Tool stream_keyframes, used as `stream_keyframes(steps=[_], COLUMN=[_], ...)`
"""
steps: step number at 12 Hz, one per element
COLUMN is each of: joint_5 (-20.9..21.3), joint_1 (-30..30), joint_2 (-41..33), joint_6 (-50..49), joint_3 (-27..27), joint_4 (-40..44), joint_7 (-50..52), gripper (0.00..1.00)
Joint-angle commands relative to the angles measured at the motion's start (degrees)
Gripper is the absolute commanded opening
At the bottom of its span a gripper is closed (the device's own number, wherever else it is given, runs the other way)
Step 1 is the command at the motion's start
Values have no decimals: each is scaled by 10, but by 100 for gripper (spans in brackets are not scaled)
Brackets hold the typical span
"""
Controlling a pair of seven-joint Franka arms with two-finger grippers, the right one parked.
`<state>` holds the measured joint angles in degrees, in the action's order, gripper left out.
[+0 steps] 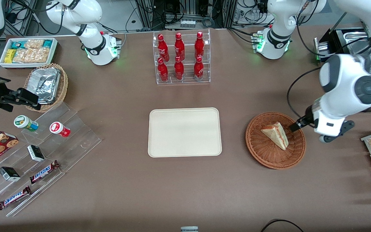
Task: Place sandwich from basket to tray
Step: 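Move the left gripper over the wrapped sandwich in the wicker basket, then lower the left gripper and grasp the wrapped sandwich upright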
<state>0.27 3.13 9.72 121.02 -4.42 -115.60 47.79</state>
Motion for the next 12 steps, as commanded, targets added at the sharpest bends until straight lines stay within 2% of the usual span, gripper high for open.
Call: stream_keyframes(steps=[1, 5, 12], joint_5=[3, 5, 11], joint_1=[22, 32, 41], joint_2=[-8, 10, 41], joint_6=[98, 163, 196], joint_3=[3, 3, 4], joint_4=[-68, -104, -112], joint_7=[79, 106, 105], gripper=[100, 100, 100])
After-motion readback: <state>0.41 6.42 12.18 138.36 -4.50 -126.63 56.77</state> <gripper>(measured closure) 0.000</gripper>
